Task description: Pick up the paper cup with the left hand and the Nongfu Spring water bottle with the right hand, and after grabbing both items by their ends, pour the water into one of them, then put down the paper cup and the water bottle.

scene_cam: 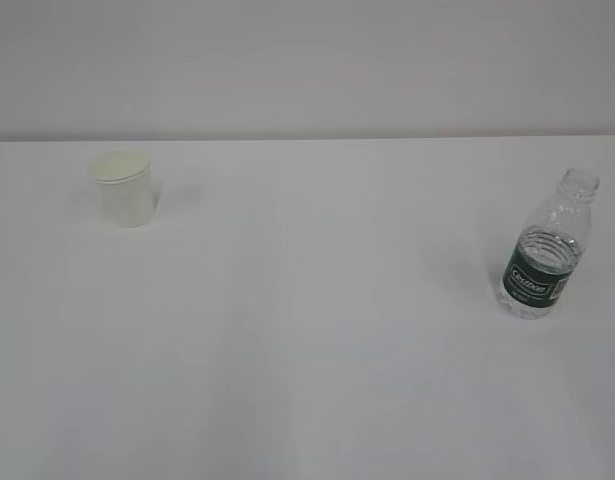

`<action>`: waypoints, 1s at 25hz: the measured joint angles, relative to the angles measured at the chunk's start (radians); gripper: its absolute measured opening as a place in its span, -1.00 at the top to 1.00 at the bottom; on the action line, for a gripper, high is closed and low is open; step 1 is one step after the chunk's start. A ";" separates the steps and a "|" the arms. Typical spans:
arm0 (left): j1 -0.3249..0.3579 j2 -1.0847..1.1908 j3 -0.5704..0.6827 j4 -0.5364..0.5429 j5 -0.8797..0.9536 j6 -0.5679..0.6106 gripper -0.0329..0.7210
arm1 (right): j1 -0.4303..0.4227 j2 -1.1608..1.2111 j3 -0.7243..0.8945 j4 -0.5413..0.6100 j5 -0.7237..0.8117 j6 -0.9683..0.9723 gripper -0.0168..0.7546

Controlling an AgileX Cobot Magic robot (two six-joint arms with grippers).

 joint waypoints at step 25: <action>-0.005 0.676 -0.150 -0.070 -0.841 0.000 -0.42 | 0.000 0.347 -0.037 0.187 -0.800 -0.032 -0.47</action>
